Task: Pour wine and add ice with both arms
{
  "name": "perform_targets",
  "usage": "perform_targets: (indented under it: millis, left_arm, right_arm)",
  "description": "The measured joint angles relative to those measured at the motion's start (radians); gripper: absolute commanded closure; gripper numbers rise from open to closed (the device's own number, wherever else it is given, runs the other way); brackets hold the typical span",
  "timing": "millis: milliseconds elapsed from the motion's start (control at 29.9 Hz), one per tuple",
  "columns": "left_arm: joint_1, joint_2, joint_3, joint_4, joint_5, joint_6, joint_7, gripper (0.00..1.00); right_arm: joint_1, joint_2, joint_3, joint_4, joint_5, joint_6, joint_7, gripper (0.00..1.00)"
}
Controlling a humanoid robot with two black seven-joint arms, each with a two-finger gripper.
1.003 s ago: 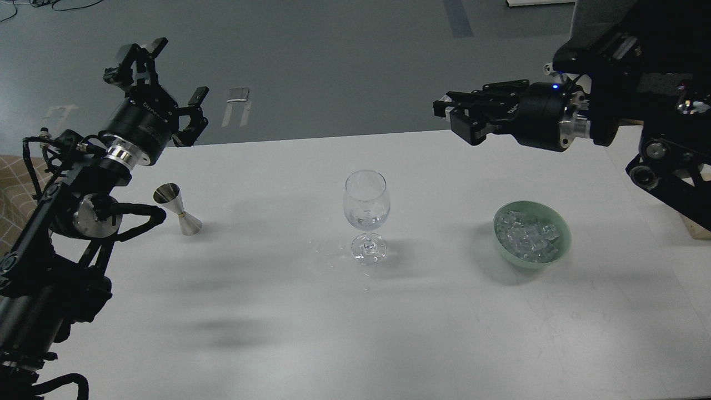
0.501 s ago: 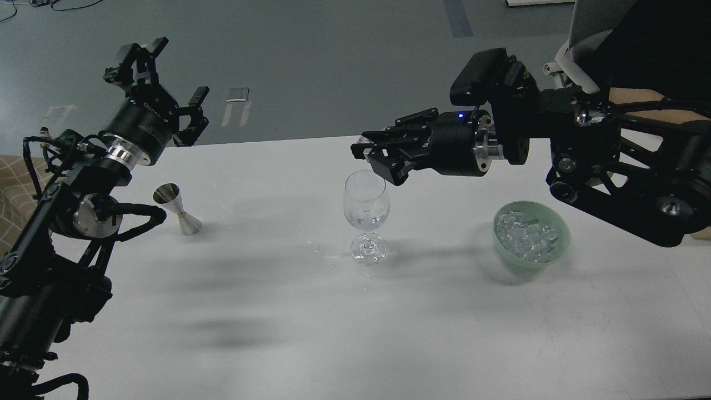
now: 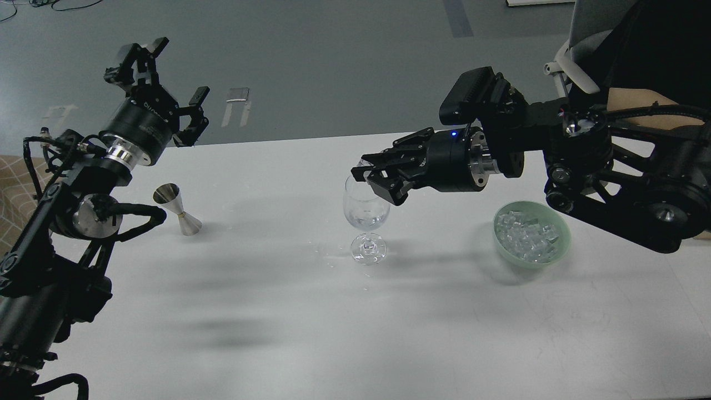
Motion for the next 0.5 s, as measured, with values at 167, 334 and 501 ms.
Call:
perform_targets:
  millis: [167,334,501]
  left_arm:
    - [-0.001,0.000,0.000,0.000,0.000,0.000,0.000,0.02]
    - [-0.002,0.000,0.000,0.000,0.000,0.000,0.000,0.02]
    - [-0.002,0.000,0.000,0.001,0.000,0.000,0.000,0.02]
  right_arm:
    - [-0.003,0.000,0.000,-0.001,0.001,0.005,0.000,0.83]
    - [-0.002,0.000,0.000,-0.001,0.003,0.016,0.000,0.79]
    - [-0.003,0.001,0.000,-0.002,0.003,0.021,0.000,0.73]
